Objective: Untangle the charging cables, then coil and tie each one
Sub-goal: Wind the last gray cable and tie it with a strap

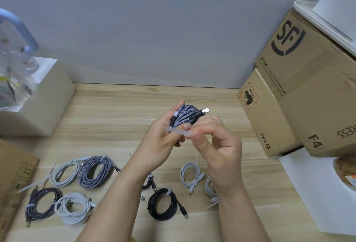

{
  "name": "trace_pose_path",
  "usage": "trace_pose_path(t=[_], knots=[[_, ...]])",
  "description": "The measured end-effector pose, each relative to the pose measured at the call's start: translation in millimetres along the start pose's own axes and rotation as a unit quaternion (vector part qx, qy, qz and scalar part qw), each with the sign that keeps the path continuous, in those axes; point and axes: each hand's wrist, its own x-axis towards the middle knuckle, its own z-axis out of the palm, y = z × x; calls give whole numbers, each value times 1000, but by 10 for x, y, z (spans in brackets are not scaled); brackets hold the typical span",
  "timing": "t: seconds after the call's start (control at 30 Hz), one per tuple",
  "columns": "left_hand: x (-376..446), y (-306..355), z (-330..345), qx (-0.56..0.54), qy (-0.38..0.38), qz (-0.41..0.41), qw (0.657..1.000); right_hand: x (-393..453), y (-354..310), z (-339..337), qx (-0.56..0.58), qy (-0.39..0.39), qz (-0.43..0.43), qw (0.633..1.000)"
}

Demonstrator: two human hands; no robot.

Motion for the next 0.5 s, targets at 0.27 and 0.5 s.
trace_pose_path(t=[0.27,0.5], knots=[[-16,64,17,-9,9,27,1000,-3,49,-36,29,115,112,987],[-30,100,16,-14,1,30,999,2,37,-44,33,119,120,985]])
